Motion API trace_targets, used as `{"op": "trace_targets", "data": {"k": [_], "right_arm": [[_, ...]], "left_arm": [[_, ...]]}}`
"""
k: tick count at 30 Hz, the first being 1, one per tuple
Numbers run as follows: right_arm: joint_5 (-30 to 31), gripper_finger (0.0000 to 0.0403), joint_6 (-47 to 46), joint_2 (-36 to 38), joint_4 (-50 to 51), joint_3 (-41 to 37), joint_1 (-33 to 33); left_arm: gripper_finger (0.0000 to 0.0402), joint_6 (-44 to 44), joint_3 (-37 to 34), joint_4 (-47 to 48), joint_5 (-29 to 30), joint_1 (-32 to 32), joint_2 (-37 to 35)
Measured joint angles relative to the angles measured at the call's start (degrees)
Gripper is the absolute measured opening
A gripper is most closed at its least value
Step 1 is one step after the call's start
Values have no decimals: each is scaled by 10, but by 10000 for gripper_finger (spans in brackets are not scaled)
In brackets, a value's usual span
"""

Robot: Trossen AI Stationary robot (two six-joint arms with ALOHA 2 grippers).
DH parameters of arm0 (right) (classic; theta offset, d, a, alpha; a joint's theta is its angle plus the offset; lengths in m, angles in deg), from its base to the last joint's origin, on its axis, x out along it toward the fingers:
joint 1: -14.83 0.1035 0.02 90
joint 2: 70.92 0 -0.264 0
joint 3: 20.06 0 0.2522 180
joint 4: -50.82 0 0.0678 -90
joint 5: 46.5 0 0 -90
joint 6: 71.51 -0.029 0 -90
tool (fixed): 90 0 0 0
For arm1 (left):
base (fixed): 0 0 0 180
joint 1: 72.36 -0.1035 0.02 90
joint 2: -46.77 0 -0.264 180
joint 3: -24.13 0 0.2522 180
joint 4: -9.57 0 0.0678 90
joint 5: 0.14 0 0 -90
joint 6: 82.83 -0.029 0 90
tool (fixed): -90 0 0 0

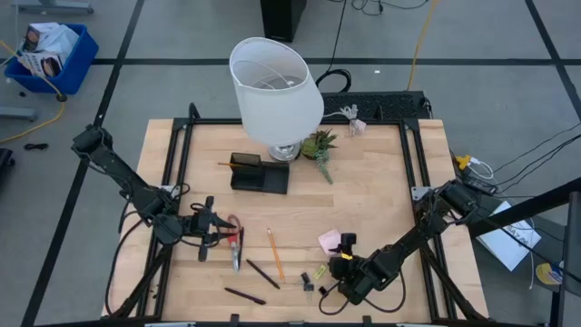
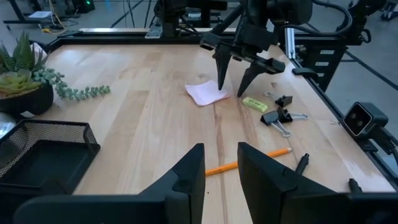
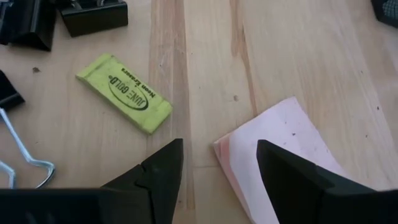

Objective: Pick and place office supplies into organizer
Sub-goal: Put the pink sticky note into the black desk organizer

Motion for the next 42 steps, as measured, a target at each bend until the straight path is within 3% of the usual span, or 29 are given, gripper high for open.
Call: {"op": "trace_targets", "data": {"k": [8,20,30,42], "right_arm": [[-13,144,15,-1,11,0,-10],[-5,10,-24,-2,76,-1,-42],[93,1,39,-5,48,-4,-73],[118,0,282,-4,-191,-3,-119]], "left_arm": [[97,3,0,-1,-1,0,0],[97,5,0,-10,-2,0,0],[97,4,0,-10,-2,0,0],[97,1,0,-10,-1,0,0]]}}
